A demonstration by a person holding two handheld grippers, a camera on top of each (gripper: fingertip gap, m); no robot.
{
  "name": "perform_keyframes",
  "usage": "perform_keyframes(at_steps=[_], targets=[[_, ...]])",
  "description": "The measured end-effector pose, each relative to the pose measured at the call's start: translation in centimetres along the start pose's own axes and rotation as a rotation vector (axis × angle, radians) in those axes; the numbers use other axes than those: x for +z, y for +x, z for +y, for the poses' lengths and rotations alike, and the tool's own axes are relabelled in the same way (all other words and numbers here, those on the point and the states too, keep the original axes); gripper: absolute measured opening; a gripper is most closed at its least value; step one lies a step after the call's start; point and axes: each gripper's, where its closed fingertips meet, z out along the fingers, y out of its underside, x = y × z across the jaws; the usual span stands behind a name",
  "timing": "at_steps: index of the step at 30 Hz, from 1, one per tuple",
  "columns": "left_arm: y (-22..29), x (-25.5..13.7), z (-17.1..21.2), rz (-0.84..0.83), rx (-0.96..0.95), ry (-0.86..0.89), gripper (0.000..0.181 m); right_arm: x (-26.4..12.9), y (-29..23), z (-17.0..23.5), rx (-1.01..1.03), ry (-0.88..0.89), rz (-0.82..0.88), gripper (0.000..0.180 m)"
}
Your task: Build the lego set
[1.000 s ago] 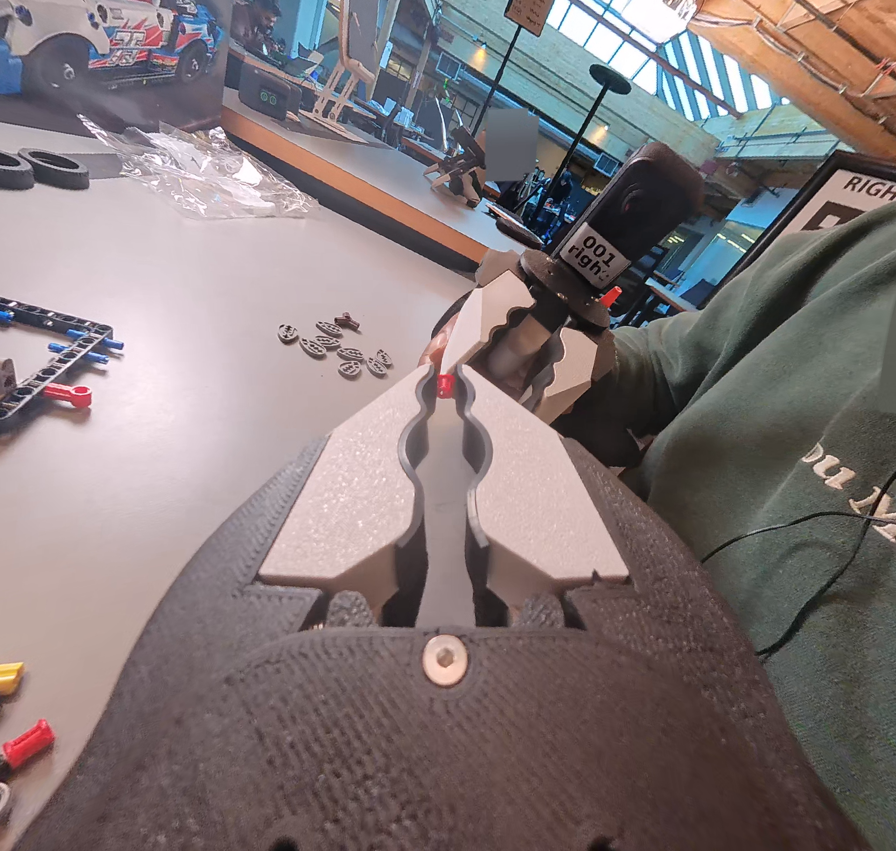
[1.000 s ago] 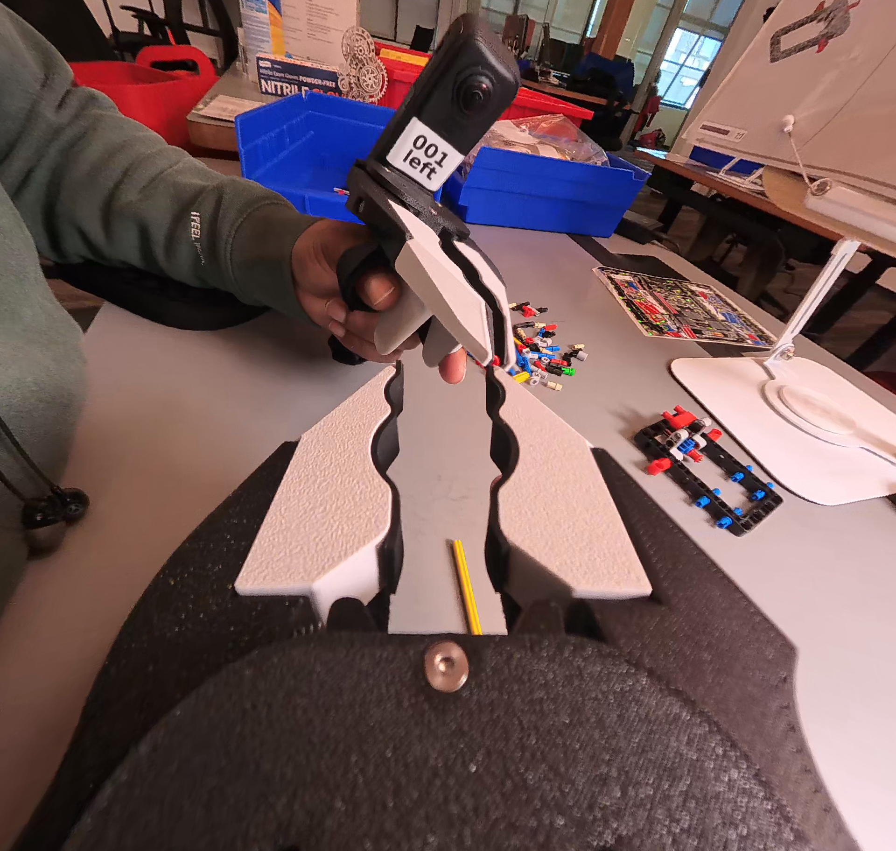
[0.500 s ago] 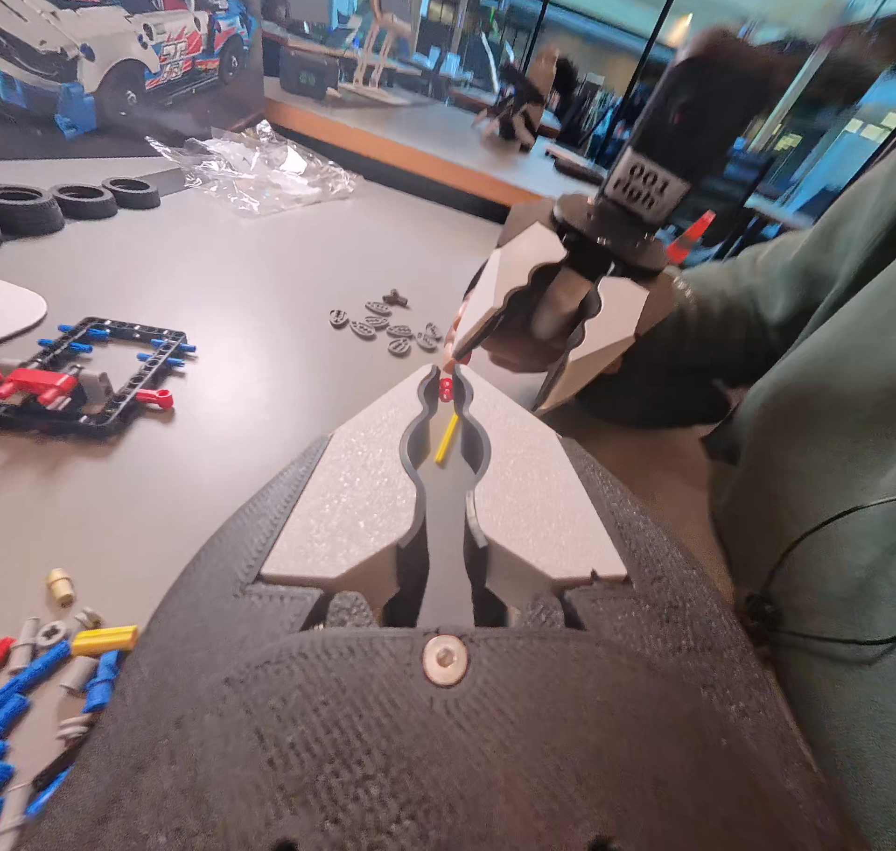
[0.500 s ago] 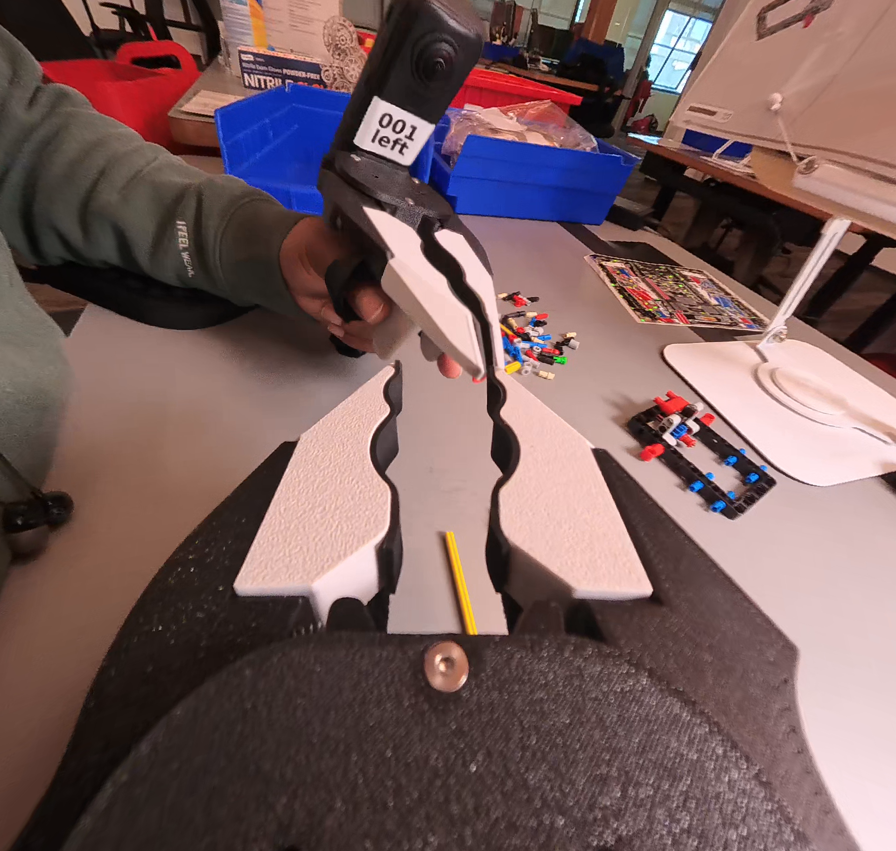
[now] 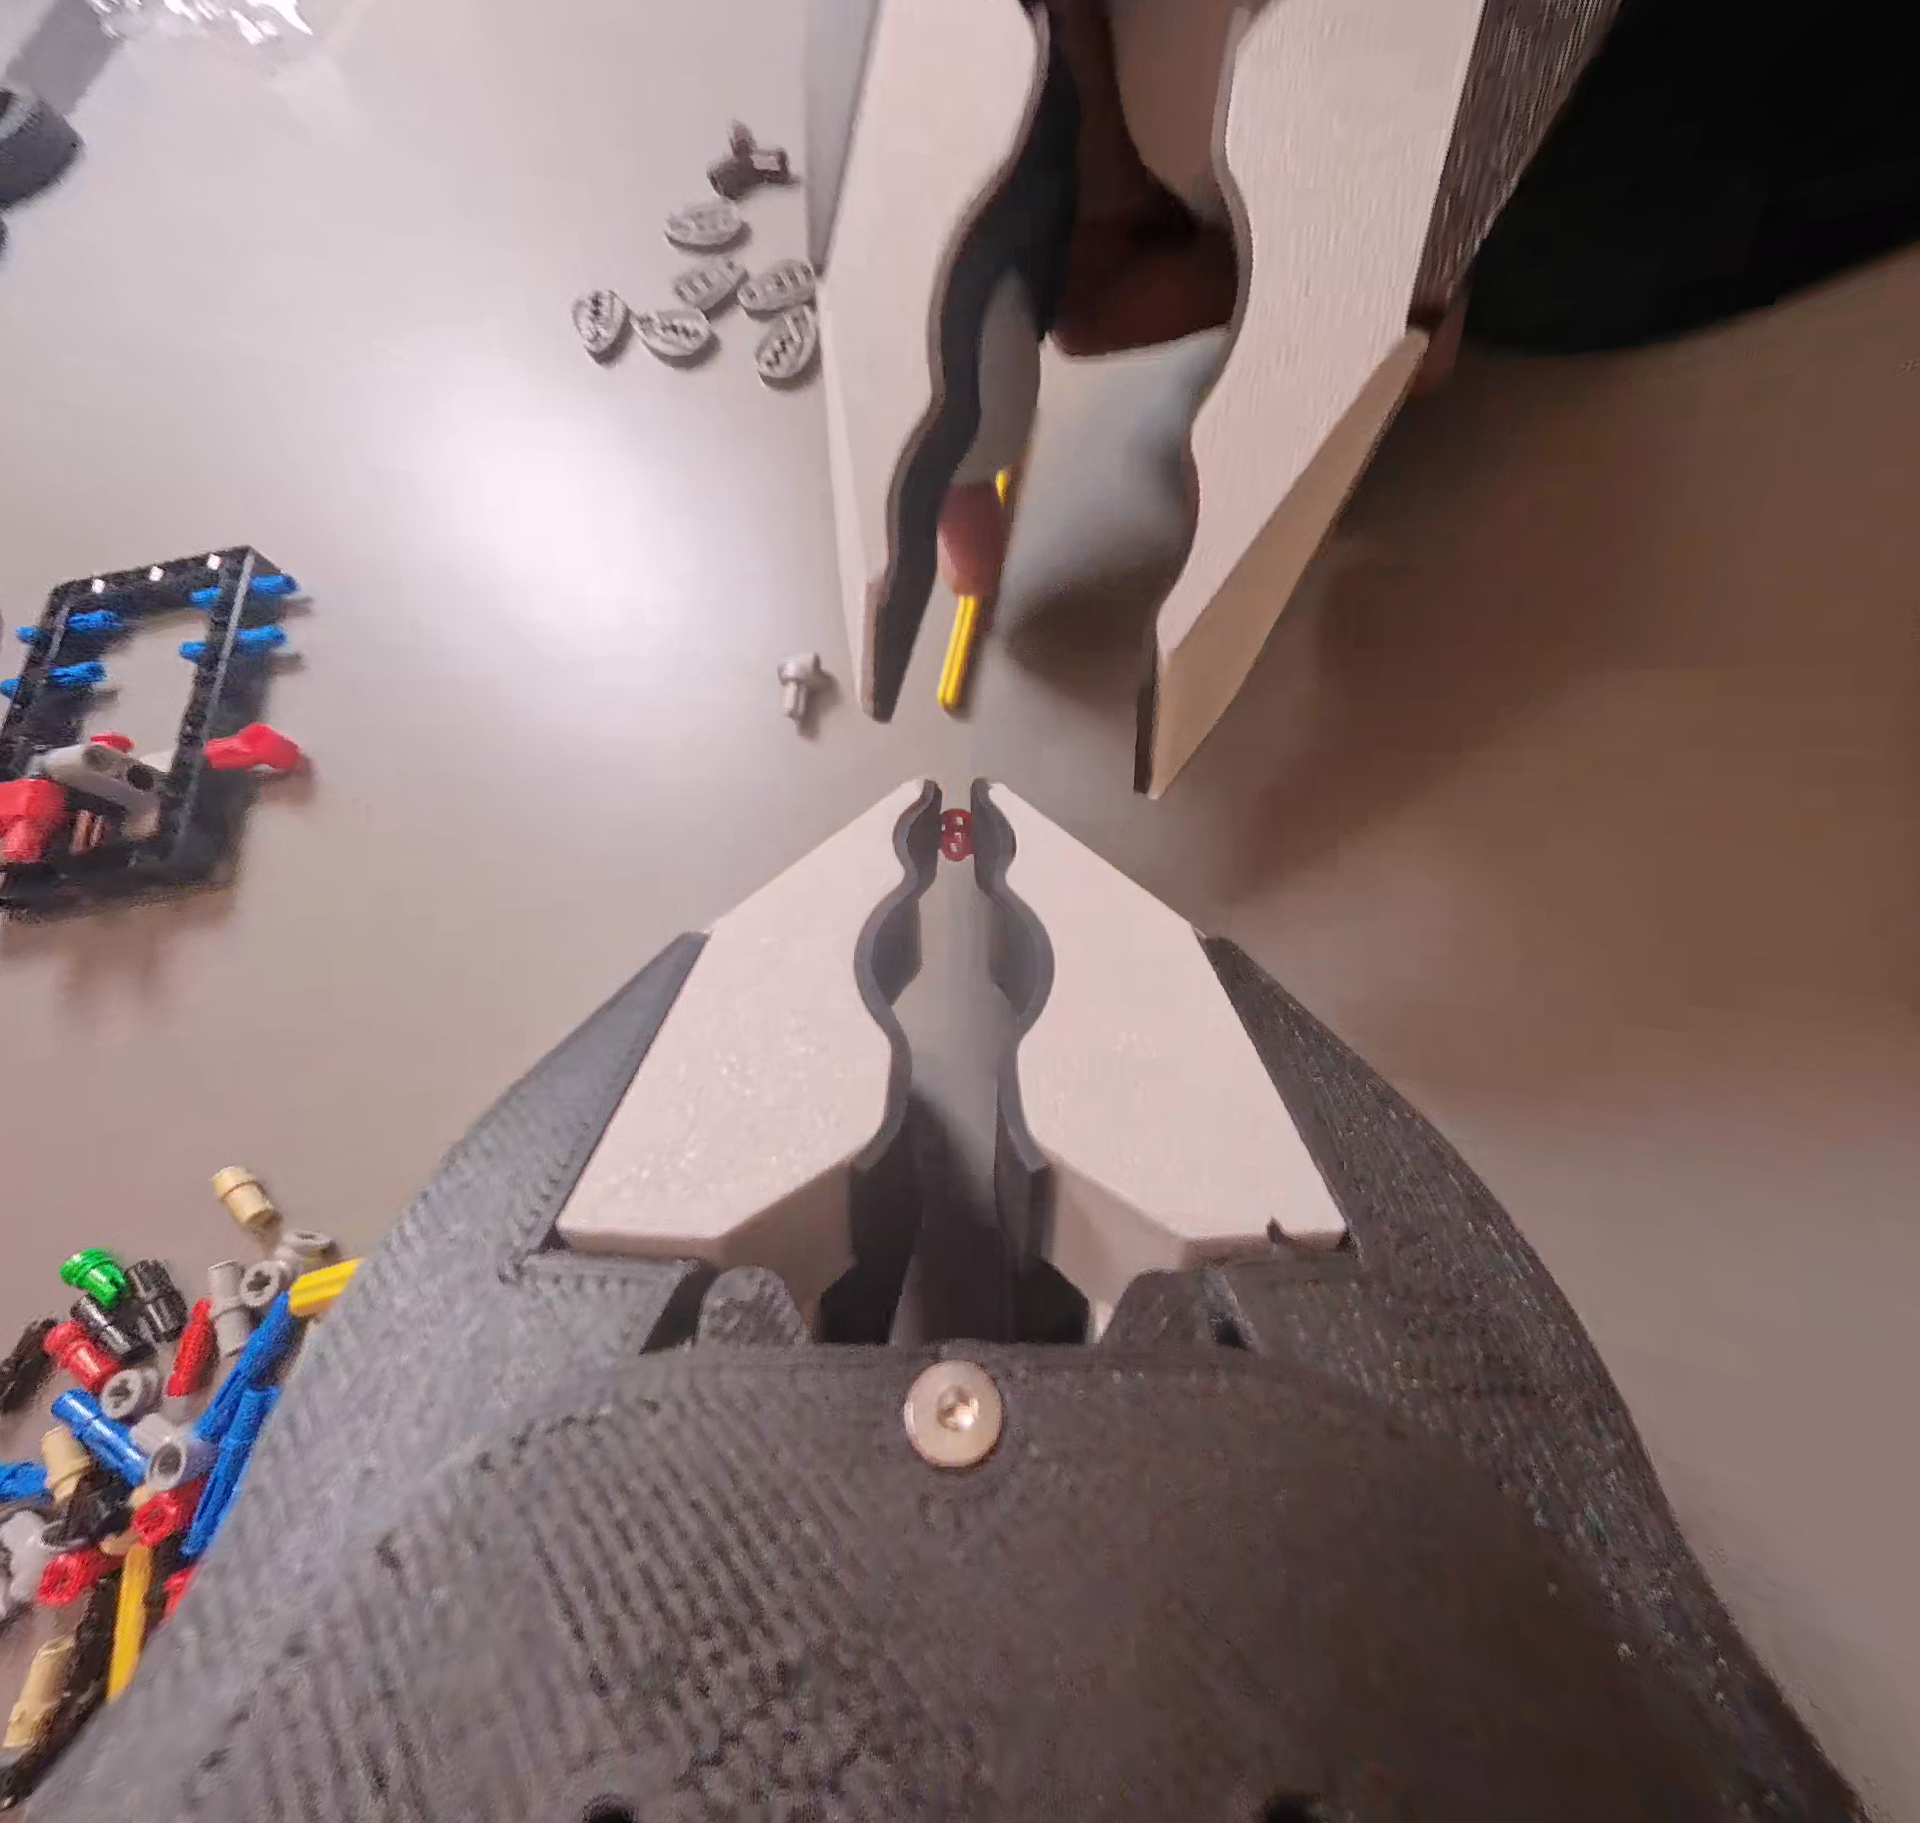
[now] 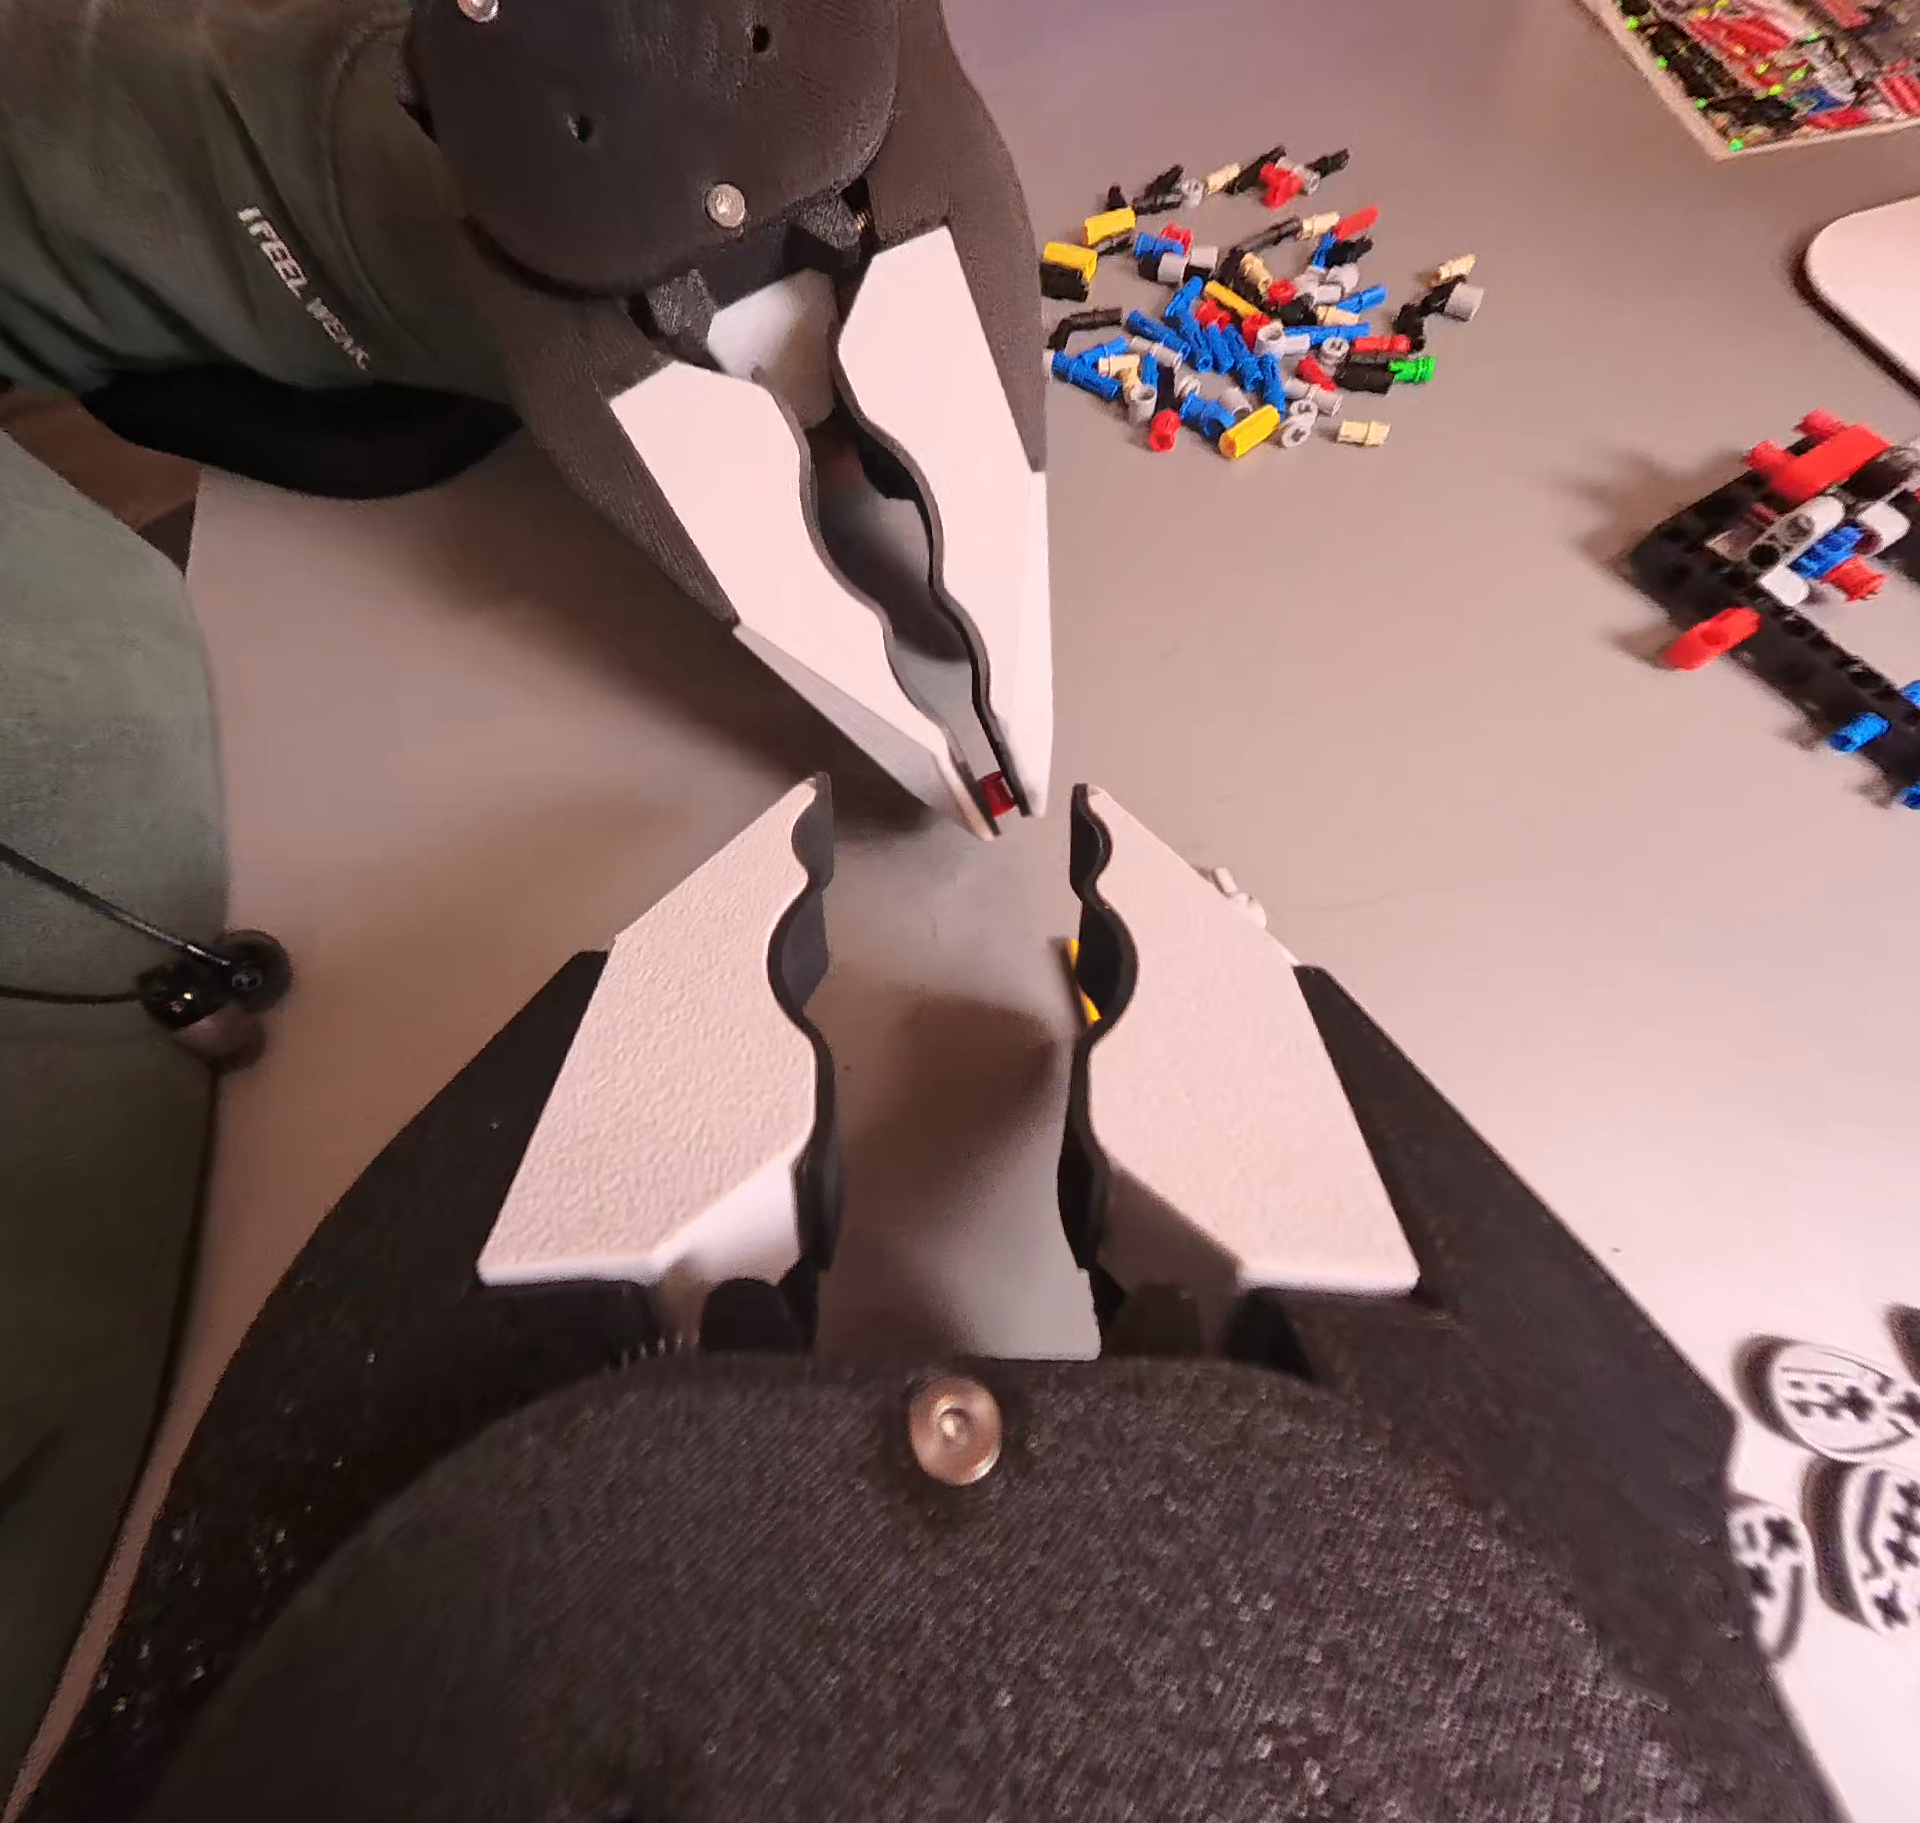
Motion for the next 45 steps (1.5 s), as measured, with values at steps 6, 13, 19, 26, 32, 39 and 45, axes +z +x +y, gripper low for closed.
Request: perform_keyframes(at_steps=[6,13,19,26,32,39,45], targets=[[0.4,0.5,1.0,0.005,0.032,-0.058,0.01,-0.6,0.3,0.6,-0.005,-0.036,0.0,0.041],[0.4,-1.8,0.6,0.093,0.021,-0.038,0.029,0.4,-0.6,1.4,-0.051,-0.093,-0.02,0.033],[-0.8,-4.7,2.1,0.091,-0.01,-0.066,0.026,1.9,0.0,1.5,-0.148,-0.2,0.086,0.022],[-0.1,-4.7,2.4,0.123,-0.011,-0.038,0.023,2.9,0.1,1.7,-0.187,-0.322,0.131,0.01],[0.0,-5.0,2.0,0.118,-0.008,-0.003,0.022,2.9,0.0,0.7,-0.093,-0.248,0.059,0.007],[-1.4,-8.1,-4.4,0.002,-0.024,0.371,0.023,-2.9,-0.8,-9.0,0.508,0.471,-0.437,0.007],[-1.4,-9.7,-7.4,-0.049,-0.043,0.544,0.017,-3.9,-0.4,-10.1,0.725,0.619,-0.624,0.007]])
